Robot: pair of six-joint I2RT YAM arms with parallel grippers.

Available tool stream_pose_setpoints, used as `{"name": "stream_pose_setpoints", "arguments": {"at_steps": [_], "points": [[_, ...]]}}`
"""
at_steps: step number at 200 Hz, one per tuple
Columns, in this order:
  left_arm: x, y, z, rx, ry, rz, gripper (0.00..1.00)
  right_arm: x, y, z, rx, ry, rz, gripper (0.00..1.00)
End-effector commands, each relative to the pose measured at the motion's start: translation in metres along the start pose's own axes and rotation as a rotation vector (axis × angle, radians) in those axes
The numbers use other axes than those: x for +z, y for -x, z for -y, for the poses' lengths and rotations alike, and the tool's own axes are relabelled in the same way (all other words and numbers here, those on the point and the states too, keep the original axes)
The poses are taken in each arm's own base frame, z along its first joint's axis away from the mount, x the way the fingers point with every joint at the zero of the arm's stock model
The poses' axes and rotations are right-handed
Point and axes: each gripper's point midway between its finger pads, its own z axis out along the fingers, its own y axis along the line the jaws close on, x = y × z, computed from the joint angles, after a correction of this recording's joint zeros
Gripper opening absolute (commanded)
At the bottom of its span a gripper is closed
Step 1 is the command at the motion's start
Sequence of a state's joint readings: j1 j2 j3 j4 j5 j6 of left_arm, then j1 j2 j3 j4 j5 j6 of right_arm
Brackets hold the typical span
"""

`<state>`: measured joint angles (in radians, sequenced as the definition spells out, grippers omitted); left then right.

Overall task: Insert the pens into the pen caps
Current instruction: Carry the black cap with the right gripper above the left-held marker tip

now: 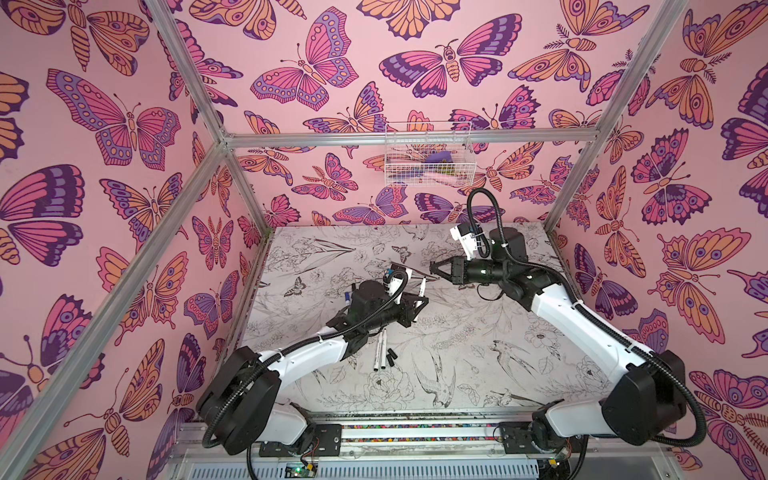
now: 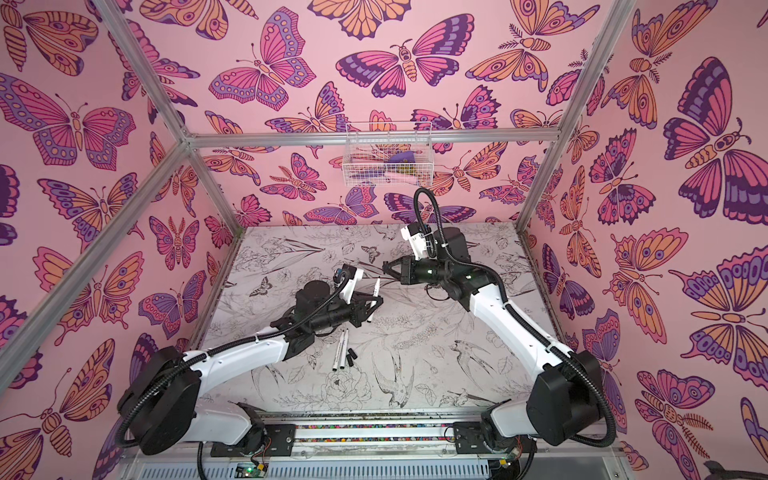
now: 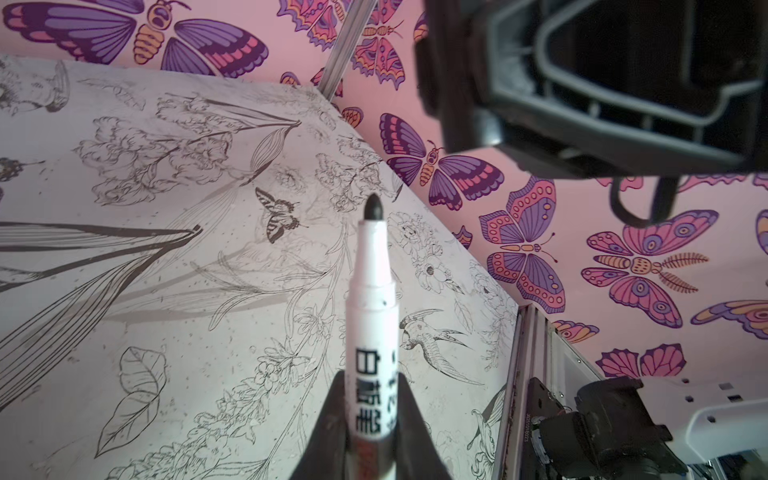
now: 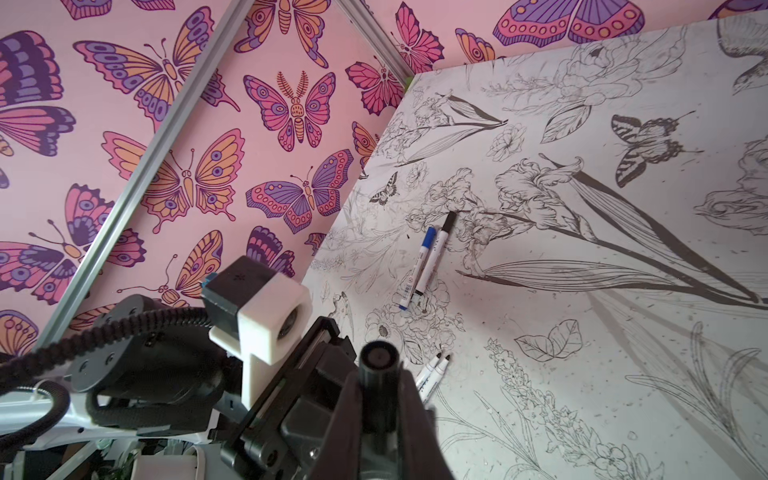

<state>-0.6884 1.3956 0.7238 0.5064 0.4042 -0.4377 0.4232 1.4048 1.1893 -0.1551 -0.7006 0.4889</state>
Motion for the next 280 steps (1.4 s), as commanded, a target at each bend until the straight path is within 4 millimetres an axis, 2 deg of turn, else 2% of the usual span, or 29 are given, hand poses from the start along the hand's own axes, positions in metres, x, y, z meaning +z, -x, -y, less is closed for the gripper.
{"name": "stream_pose_setpoints", "arguments": {"at_steps": [1, 76, 173, 280], "points": [[-0.005, 0.014, 0.024, 0.084, -0.093, 0.068, 0.00, -0.002, 0.008, -0.018, -0.026, 0.073, 0.028, 0.03], [-0.004, 0.014, 0.022, 0.081, -0.076, 0.073, 0.00, 0.003, 0.000, -0.014, -0.018, 0.079, 0.008, 0.02], [-0.004, 0.014, 0.020, 0.079, -0.065, 0.080, 0.00, 0.005, -0.029, -0.013, -0.032, 0.061, -0.083, 0.01], [-0.005, 0.013, 0.019, 0.075, -0.056, 0.083, 0.00, 0.002, -0.029, -0.005, -0.065, -0.006, -0.078, 0.00]]}}
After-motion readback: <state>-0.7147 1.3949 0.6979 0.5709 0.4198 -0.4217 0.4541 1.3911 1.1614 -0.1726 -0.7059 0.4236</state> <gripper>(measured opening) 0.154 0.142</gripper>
